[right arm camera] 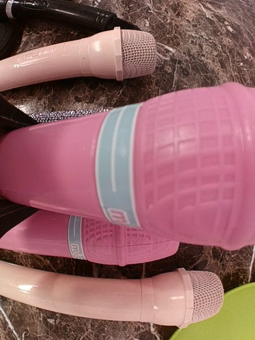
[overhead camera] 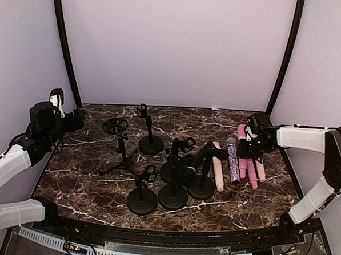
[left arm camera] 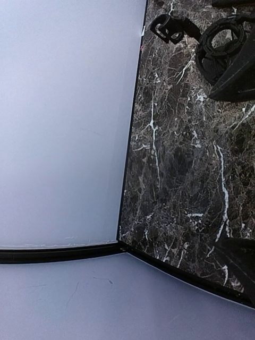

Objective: Remove the microphone from the stand
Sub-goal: Place the microphone at the center of the board, then reset both arms

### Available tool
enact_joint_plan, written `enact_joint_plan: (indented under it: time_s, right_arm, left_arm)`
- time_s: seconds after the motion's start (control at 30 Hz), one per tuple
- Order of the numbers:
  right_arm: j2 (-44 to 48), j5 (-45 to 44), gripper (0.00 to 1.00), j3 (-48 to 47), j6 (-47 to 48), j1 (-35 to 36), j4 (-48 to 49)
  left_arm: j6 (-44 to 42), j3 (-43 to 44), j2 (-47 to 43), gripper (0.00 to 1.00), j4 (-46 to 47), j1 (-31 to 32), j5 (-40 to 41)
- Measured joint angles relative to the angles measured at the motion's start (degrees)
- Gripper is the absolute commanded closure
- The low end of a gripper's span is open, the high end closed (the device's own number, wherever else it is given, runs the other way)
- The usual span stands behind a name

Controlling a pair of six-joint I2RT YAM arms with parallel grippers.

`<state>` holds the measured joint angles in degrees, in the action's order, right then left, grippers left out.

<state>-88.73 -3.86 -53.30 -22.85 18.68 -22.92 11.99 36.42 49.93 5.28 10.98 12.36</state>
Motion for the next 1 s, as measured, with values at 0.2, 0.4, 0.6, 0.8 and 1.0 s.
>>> enact_joint_plan:
  time_s: [0.2, 0.4, 0.6, 0.8, 1.0]
  right_arm:
    - [-1.3, 0.3, 0.62, 0.1, -0.4, 0.0, 0.3]
    - [-1.3, 1.4, 0.47, 0.1, -1.3, 0.0, 1.2]
    - [-1.2, 1.6, 0.41, 0.0, -1.6, 0.0, 2.0]
    - [0.1, 1.2, 0.3, -0.4, -1.6, 0.0, 2.6]
    - [5.8, 0.4, 0.17, -0.4, -0.1, -1.0, 6.8]
  left_arm:
    - [0.8, -3.6, 0.0, 0.07, 3.5, 0.0, 2.5]
    - [1.2, -5.2, 0.0, 0.06, 5.5, 0.0, 4.8]
    - [1.2, -6.5, 0.9, 0.06, 6.9, 0.0, 5.7]
    - [1.1, -7.5, 1.1, 0.06, 8.4, 0.0, 5.9]
    - [0.7, -11.7, 1.5, 0.05, 13.6, 0.0, 6.0]
